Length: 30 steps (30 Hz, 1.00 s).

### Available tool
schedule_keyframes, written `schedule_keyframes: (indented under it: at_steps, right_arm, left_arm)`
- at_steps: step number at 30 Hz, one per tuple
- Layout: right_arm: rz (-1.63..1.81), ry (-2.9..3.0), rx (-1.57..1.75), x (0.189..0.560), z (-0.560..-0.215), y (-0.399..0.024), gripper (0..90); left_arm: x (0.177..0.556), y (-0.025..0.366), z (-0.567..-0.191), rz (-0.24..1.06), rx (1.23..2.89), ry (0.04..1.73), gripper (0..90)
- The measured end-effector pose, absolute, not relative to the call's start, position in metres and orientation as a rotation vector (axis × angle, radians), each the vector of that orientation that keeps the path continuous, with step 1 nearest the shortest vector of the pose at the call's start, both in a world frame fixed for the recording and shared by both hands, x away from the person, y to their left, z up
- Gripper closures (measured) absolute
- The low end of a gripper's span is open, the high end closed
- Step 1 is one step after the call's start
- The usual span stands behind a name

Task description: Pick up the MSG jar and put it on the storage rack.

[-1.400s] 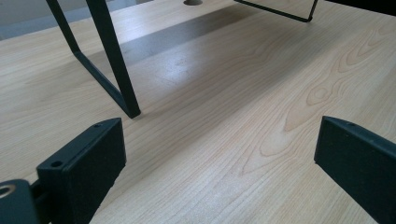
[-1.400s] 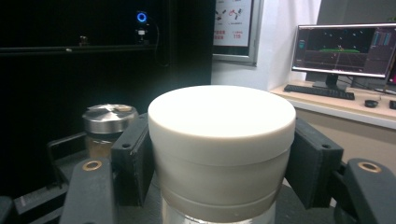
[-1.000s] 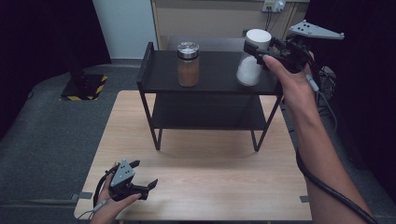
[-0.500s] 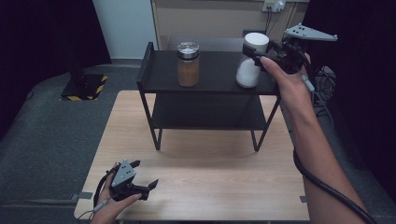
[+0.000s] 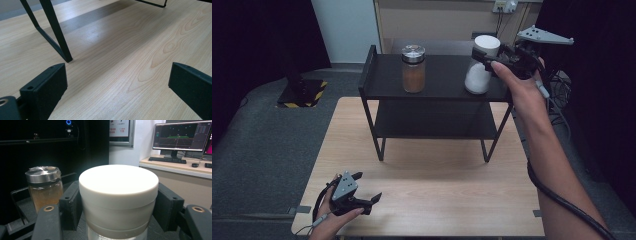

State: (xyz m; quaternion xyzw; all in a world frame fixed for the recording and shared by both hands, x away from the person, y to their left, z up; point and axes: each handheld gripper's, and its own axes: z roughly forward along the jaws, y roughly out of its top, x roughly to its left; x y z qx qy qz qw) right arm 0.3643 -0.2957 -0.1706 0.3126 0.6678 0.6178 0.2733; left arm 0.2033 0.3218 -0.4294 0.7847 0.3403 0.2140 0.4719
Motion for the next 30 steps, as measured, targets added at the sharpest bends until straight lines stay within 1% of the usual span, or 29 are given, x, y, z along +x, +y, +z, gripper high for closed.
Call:
schedule_keyframes:
  at_steps: [3,4,5,7,8,9,10,11,12,15,16,23,30]
  right_arm:
    - [1.653,1.804,0.836,0.364,-0.169,-0.296,33.4]
    - [1.656,1.806,0.842,0.364,-0.169,-0.296,31.3]
    - [1.656,1.806,0.842,0.364,-0.169,-0.296,31.3]
    - [1.653,1.81,0.853,0.363,-0.167,-0.296,25.7]
    - [1.653,1.81,0.853,0.363,-0.167,-0.296,25.7]
    - [1.652,1.817,0.869,0.362,-0.167,-0.296,20.9]
    - [1.649,1.819,0.876,0.362,-0.166,-0.296,19.0]
    - [1.649,1.819,0.876,0.362,-0.166,-0.296,19.0]
    - [1.646,1.815,0.893,0.36,-0.167,-0.296,15.2]
    - [1.647,1.813,0.909,0.358,-0.167,-0.295,13.2]
    - [1.631,1.808,0.918,0.354,-0.166,-0.294,11.1]
    - [1.612,1.812,0.922,0.343,-0.16,-0.293,8.4]
    - [1.606,1.819,0.912,0.333,-0.159,-0.297,8.4]
  left_arm:
    - [0.204,0.322,-0.43,0.522,1.92,0.834,0.7]
    - [0.204,0.322,-0.43,0.52,1.921,0.833,0.7]
    - [0.204,0.322,-0.43,0.52,1.921,0.833,0.7]
    - [0.204,0.321,-0.43,0.518,1.926,0.83,0.7]
    - [0.204,0.321,-0.43,0.517,1.926,0.828,0.7]
    - [0.204,0.321,-0.43,0.517,1.926,0.827,0.7]
    - [0.204,0.321,-0.429,0.517,1.926,0.825,0.7]
    - [0.204,0.321,-0.429,0.517,1.926,0.825,0.7]
    - [0.204,0.321,-0.429,0.519,1.925,0.824,0.7]
    - [0.204,0.322,-0.429,0.52,1.921,0.825,0.7]
    - [0.203,0.322,-0.428,0.521,1.92,0.826,0.7]
    - [0.203,0.322,-0.427,0.523,1.916,0.823,0.7]
    - [0.202,0.322,-0.426,0.528,1.912,0.819,0.7]
